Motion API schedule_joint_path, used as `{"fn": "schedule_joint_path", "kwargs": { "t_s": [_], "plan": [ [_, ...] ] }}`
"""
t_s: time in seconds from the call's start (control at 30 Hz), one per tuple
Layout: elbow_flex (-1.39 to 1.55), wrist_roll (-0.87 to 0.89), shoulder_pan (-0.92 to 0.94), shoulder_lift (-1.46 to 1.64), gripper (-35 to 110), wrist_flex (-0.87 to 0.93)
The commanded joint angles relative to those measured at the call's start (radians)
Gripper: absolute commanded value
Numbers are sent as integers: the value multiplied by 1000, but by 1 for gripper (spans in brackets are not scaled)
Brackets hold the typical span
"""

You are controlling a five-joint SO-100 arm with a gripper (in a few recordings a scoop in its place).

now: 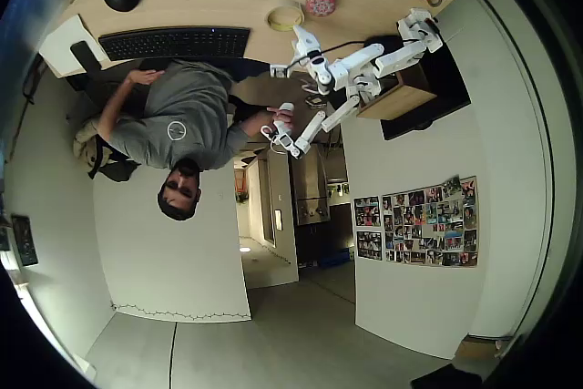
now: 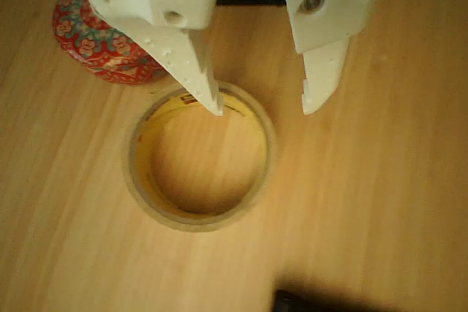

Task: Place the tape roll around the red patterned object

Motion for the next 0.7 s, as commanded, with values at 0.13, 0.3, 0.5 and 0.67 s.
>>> {"fn": "schedule_joint_path", "kwargs": {
  "t_s": [0.13,0.3,0.5,0.67],
  "plan": [
    [-35,-20,0,17,27,21],
    [-34,18,-26,-20,25,12],
    [-34,60,-66,-64,22,-6],
    [-35,67,-71,-77,10,-18]
  ]
}}
